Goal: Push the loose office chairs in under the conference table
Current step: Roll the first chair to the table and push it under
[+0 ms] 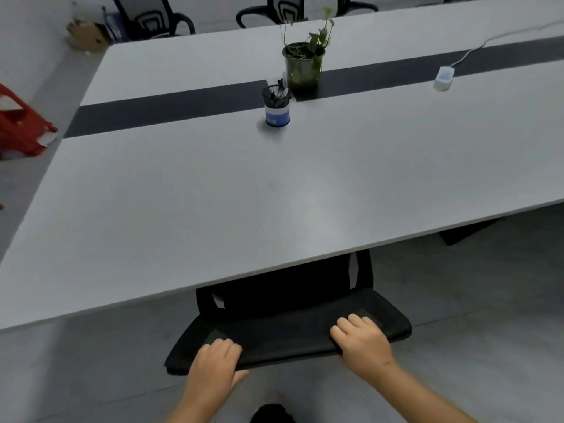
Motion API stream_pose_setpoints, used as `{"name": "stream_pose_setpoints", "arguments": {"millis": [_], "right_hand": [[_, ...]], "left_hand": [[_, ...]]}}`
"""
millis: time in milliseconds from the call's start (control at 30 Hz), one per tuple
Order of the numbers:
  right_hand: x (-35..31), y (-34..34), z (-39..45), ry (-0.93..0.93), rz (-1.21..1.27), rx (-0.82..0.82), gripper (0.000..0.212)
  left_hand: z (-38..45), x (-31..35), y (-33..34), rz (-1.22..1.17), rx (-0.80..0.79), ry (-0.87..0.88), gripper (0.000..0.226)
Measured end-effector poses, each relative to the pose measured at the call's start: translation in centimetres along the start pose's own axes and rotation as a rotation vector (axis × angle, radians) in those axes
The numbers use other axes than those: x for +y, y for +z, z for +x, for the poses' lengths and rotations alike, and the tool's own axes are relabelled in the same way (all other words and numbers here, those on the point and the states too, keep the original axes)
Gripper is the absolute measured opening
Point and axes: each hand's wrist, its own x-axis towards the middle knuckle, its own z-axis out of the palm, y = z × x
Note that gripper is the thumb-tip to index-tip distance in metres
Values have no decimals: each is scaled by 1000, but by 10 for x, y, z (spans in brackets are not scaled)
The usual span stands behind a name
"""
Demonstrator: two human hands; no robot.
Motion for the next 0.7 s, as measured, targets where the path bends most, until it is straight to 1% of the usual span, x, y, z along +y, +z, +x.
{"name": "stream_pose_setpoints", "arguments": {"millis": [33,100,200,233,333,367,433,567,700], "right_hand": [[5,2,10,-3,-3,38,10],[16,8,33,11,-8,60,18],[30,13,65,-3,-5,81,17],[34,15,71,-10,-7,91,17],[37,19,75,-6,-8,115,16],[37,19,74,2,-13,116,17],[38,18,73,25,-26,110,20],[38,18,72,66,-28,122,20],[39,15,62,124,-43,65,14]], "left_hand": [[8,-4,-1,11,13,0,83],[28,-16,-4,23,18,-20,83],[52,-34,-4,29,3,-61,79],[58,-37,-3,34,21,-48,74],[64,-42,4,56,132,40,41],[64,-43,7,55,140,52,37],[64,-44,10,68,146,57,37],[64,-40,6,71,117,38,47],[65,-27,-2,11,16,27,52]]}}
